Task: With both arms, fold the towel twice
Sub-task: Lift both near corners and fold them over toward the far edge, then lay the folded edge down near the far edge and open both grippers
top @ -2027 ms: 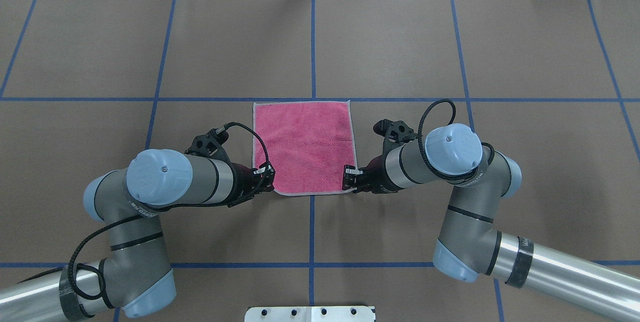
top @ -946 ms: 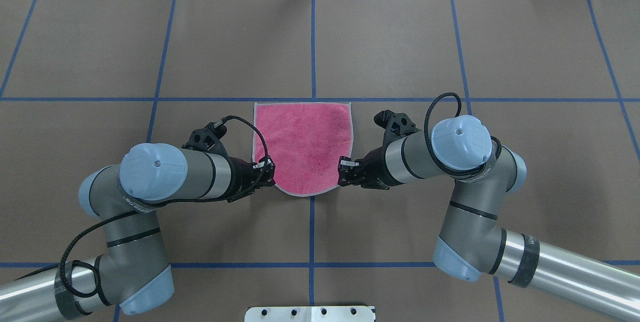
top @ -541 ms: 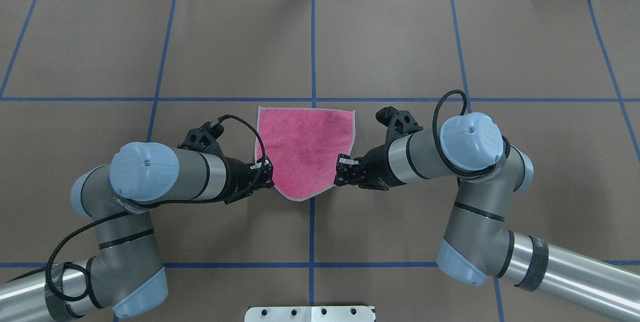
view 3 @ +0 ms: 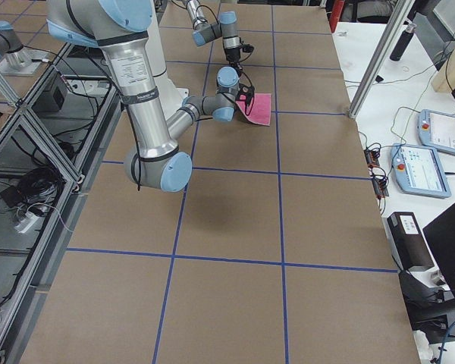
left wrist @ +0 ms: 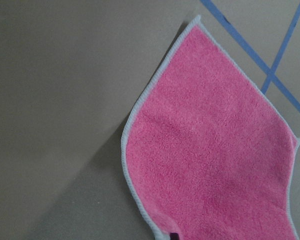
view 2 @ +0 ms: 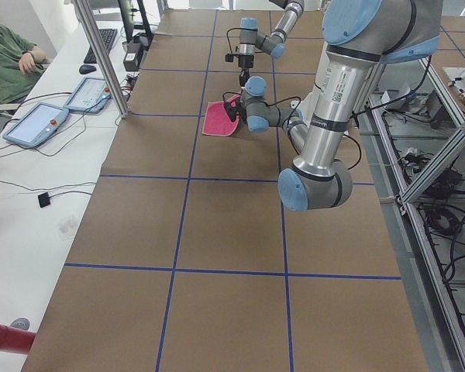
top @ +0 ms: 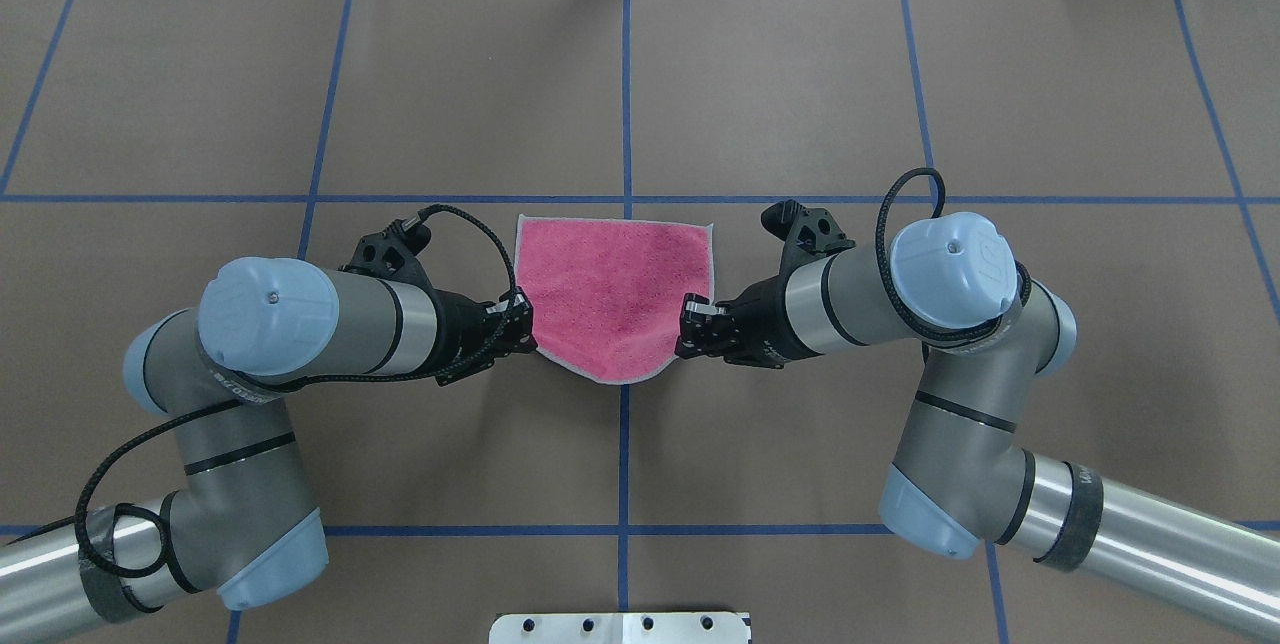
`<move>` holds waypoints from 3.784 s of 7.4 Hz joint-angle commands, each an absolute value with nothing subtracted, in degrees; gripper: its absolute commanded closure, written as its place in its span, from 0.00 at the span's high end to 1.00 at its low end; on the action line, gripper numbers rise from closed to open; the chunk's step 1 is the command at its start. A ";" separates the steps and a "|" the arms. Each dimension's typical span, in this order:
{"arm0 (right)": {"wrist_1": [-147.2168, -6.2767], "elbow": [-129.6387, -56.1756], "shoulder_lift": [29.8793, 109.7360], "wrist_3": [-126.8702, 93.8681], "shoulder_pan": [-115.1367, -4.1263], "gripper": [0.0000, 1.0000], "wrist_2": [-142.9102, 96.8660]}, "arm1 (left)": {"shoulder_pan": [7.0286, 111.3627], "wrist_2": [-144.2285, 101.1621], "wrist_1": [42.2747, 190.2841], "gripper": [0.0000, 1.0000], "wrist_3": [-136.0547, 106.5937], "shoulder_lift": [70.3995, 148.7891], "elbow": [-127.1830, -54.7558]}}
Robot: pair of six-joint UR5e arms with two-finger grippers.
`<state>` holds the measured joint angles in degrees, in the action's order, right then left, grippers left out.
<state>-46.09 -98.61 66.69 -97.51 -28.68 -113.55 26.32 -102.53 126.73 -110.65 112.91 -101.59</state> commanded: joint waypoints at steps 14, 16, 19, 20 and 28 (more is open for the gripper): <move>-46.05 -88.16 61.00 -101.60 -32.17 0.00 -105.12 | 32.78 -102.48 129.29 0.00 -111.09 121.55 -87.28; -46.05 -87.54 60.91 -101.60 -32.95 0.00 -105.12 | 33.57 -102.57 129.46 0.00 -111.09 121.64 -86.57; -46.05 -86.14 60.65 -101.43 -34.19 0.00 -105.03 | 34.19 -102.57 129.29 0.00 -111.09 121.64 -86.48; -46.05 -85.61 60.12 -101.43 -34.28 0.00 -104.94 | 34.10 -102.57 129.29 0.00 -111.09 121.64 -86.22; -46.05 -82.44 57.22 -101.43 -34.37 0.00 -104.41 | 34.01 -102.57 131.75 0.00 -111.09 124.01 -81.65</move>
<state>-46.06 -82.49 57.13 -101.43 -34.34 -104.44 34.02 -102.57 131.20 -111.15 123.81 -82.35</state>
